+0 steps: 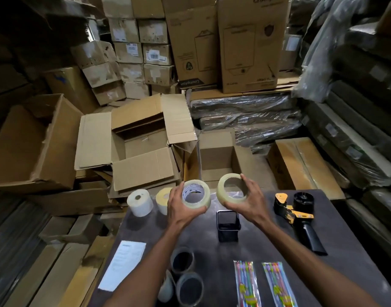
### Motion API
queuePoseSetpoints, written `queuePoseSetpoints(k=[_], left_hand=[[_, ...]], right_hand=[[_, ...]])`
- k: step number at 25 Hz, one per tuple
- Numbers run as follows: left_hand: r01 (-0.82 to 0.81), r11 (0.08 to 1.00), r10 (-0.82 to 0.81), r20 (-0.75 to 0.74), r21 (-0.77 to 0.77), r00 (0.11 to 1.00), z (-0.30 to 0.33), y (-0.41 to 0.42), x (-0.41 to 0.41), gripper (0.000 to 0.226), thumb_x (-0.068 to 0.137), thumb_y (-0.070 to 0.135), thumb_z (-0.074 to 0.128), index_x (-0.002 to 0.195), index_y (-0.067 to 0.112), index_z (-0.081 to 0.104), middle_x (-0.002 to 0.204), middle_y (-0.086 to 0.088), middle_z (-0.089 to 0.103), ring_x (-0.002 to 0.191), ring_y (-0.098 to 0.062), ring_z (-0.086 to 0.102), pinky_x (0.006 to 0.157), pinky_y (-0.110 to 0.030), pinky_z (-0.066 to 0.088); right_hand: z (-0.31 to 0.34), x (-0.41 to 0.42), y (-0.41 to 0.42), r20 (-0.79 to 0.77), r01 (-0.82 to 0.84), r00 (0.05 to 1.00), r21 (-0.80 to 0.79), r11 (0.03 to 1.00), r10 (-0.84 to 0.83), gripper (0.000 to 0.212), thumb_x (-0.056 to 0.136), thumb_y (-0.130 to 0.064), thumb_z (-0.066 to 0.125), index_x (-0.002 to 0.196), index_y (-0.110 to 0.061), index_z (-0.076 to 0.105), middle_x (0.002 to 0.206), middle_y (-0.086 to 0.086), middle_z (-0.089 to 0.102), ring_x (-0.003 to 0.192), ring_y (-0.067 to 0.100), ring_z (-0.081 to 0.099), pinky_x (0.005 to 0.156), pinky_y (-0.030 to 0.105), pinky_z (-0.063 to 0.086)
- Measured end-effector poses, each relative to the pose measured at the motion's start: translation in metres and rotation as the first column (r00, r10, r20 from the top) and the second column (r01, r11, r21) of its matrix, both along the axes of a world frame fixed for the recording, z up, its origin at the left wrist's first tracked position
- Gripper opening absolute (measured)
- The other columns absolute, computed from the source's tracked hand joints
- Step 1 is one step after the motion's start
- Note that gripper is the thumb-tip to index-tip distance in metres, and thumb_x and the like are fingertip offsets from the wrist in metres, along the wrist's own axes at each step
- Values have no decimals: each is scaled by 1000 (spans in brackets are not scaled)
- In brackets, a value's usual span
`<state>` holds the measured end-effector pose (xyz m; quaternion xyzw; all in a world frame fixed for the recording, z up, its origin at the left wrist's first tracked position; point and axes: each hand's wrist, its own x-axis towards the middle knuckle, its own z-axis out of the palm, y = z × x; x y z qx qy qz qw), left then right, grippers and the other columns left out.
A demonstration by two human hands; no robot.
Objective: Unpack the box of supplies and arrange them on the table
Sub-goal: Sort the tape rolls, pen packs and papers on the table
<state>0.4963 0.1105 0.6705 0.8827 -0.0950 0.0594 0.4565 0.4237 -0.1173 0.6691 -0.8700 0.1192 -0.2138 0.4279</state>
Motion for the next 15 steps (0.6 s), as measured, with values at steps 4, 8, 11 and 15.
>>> queuePoseSetpoints(k=[4,8,11,15], left_hand=[[-43,999,44,-101,17,994,-29,-21,35,113,50,50,90,146,17,41,137,-2,50,126,-19,47,98,-23,32],[-52,997,61,-189,52,980,-62,-32,51,117,51,47,91,149,20,35,142,-3,45,131,-23,44,109,-36,39],[-20,994,46,-246,104,968,-87,-34,64,118,55,46,91,152,21,28,149,-6,38,138,-27,36,114,-43,35],[2,994,30,-293,110,956,-113,-41,76,117,58,48,90,152,19,27,148,-6,37,138,-25,35,111,-32,31]], right_hand=[[-22,41,-29,-64,5,998,5,1000,-5,121,51,-63,86,152,-21,36,132,-3,48,116,9,49,102,31,48],[-46,60,-48,-127,32,991,22,999,-29,122,48,-67,85,151,-22,36,133,-1,50,116,12,52,101,36,51],[-64,69,-52,-173,45,984,26,999,-40,121,49,-65,87,151,-23,37,135,-2,48,119,8,47,103,33,48],[-90,83,-54,-230,12,973,36,999,-4,123,47,-66,86,152,-26,35,144,-3,43,127,12,46,107,36,46]])
